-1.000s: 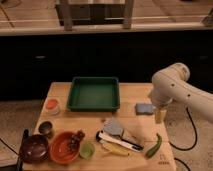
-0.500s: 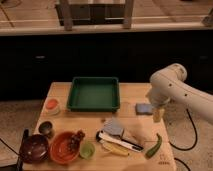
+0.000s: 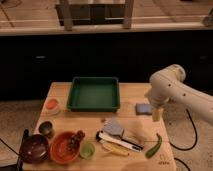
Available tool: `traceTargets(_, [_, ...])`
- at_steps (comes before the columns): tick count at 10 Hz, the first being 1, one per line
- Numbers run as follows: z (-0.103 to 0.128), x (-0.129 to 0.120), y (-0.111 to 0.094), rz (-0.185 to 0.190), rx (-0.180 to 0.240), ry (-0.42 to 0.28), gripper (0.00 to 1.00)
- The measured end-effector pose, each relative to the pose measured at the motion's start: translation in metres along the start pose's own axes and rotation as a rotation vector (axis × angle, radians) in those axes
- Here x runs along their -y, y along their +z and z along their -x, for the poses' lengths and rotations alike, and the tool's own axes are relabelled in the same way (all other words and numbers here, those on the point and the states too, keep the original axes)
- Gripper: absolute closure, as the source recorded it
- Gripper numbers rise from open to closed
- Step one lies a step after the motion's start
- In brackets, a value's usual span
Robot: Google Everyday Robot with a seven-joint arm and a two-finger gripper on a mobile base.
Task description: Wipe tray with sponge
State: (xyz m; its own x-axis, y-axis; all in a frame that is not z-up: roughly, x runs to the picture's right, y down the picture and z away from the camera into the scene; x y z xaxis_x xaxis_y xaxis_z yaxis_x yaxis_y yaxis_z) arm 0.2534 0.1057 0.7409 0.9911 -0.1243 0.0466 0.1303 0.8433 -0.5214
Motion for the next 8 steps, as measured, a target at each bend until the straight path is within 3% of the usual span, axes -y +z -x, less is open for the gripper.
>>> traceTargets(8, [-0.011,0.014,0.028,-0.022,0.04,-0.004,0.2])
